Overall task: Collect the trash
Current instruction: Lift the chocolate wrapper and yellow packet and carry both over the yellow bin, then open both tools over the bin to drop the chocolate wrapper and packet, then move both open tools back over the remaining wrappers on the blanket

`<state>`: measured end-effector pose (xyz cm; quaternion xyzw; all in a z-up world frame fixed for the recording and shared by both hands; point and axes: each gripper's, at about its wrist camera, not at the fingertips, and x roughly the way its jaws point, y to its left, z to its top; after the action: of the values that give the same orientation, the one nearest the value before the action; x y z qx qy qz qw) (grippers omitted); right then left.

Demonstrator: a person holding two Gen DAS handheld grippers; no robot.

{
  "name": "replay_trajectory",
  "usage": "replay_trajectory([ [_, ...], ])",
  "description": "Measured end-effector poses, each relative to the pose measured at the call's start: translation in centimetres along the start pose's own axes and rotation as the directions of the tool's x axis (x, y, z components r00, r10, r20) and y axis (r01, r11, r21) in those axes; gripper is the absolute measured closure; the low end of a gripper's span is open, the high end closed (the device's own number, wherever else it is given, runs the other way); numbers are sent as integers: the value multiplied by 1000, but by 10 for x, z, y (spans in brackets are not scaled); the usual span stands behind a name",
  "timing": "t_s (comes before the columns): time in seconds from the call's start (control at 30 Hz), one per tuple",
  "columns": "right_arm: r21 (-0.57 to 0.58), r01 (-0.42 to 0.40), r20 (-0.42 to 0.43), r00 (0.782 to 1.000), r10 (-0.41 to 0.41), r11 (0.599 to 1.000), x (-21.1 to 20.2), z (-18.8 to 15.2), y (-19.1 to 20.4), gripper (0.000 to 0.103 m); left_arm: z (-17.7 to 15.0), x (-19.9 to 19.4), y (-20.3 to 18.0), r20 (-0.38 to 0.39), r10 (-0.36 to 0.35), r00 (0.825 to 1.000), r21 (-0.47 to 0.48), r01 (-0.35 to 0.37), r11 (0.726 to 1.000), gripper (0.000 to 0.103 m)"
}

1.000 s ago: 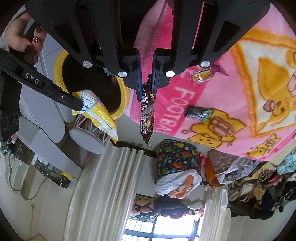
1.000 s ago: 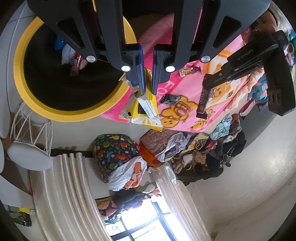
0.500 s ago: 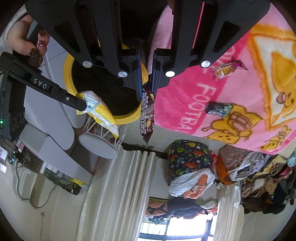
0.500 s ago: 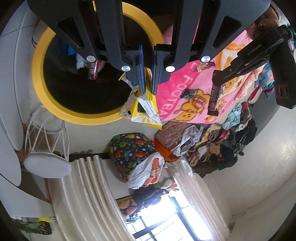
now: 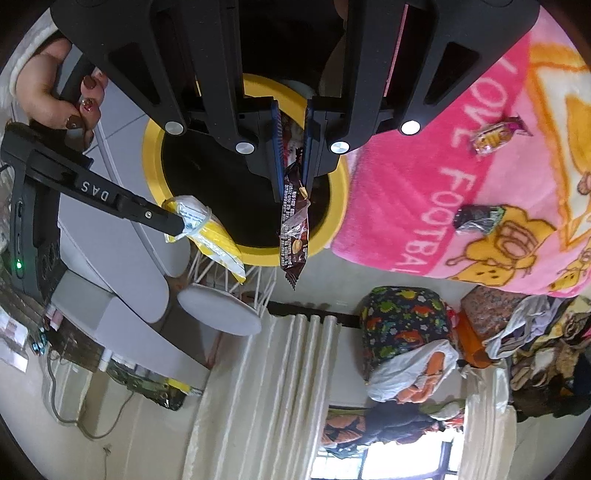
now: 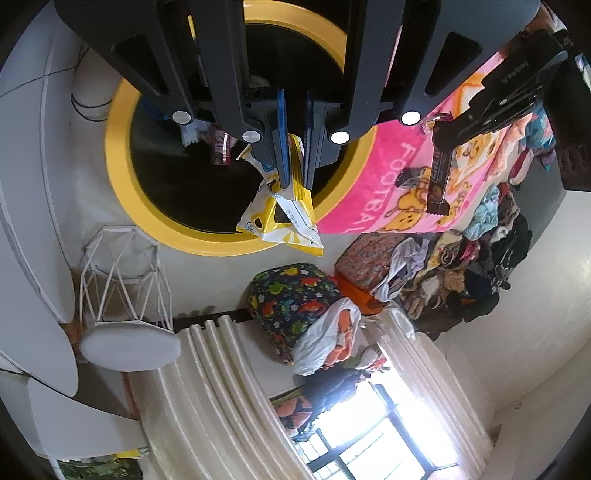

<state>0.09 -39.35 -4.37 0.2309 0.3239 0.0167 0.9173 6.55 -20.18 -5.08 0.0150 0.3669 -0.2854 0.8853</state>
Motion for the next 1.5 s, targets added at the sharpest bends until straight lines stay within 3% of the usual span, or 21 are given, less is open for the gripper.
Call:
replay_trajectory([
  [0.6,65,60,-34,998,-58,996,6,1,-37,95,-19,49,-42,-129,-76,989,77,86,993,98],
  [0.9,78,65,-47,997,-62,995,9,0,-42,94,-24,74,-41,-189,-102,977,56,114,992,97],
  [1.07,75,85,-41,996,-82,994,8,-2,-43,73,-22,82,-40,-198,-103,975,59,117,991,97],
  [1.13,78,92,-38,995,-89,993,8,-2,-44,71,-21,83,-40,-198,-99,975,60,113,992,88],
  [1.2,79,102,-34,994,-99,992,6,-2,-44,65,-20,81,-39,-190,-90,978,59,103,993,62],
  [1.27,81,108,-29,994,-106,991,5,-2,-44,61,-19,77,-39,-180,-80,980,64,93,994,53],
  [1.4,77,116,-29,993,-114,990,4,-1,-44,54,-17,68,-36,-153,-56,987,64,67,996,20],
  [1.47,78,114,-29,993,-112,990,4,-1,-44,47,-16,63,-31,-141,-39,989,49,46,998,11],
  [1.5,77,115,-29,993,-113,990,4,-1,-44,45,-15,60,-28,-133,-26,991,39,32,999,11],
])
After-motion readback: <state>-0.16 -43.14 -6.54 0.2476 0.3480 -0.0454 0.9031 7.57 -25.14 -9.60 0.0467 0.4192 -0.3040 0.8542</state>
